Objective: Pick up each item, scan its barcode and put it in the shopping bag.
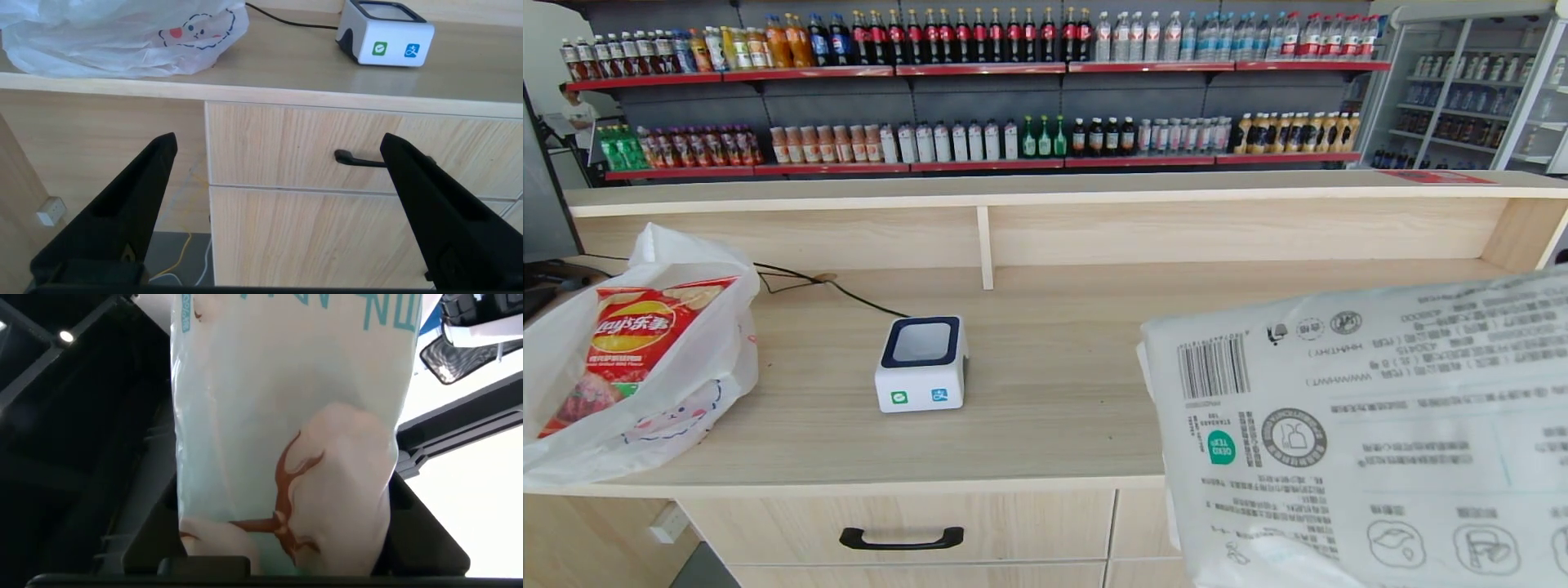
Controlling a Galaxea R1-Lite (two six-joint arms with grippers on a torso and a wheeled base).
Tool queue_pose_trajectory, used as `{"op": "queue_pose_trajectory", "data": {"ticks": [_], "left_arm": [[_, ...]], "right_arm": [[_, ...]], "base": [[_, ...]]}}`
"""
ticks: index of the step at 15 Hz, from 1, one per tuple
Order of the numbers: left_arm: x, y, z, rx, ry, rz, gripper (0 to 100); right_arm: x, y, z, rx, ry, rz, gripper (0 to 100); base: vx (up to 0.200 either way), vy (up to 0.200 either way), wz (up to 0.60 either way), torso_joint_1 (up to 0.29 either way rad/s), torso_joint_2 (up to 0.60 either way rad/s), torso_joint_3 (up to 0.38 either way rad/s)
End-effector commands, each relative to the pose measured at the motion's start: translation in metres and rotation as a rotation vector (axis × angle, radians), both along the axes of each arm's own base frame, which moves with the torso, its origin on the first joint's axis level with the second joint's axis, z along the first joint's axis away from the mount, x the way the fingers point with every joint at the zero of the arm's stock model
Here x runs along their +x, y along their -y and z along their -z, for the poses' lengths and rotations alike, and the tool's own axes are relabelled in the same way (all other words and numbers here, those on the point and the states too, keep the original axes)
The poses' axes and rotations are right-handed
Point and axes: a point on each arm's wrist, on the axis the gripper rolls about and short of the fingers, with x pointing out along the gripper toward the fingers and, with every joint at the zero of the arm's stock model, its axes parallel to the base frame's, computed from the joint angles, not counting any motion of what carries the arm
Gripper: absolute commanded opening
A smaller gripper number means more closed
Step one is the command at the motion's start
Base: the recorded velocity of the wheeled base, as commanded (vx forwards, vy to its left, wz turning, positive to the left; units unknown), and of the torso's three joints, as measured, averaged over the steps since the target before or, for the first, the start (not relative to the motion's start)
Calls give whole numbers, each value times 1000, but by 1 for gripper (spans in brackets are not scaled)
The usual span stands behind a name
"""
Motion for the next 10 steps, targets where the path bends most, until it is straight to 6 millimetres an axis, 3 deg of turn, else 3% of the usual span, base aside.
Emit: {"op": "queue_pose_trajectory", "data": {"ticks": [1, 10], "left_arm": [[0, 0, 0, 0, 0, 0, 100], [0, 0, 0, 0, 1, 0, 100]], "right_arm": [[0, -2, -5, 11, 25, -12, 0], [-9, -3, -16, 25, 28, -44, 0]], "base": [[0, 0, 0, 0, 0, 0], [0, 0, 0, 0, 0, 0]]}}
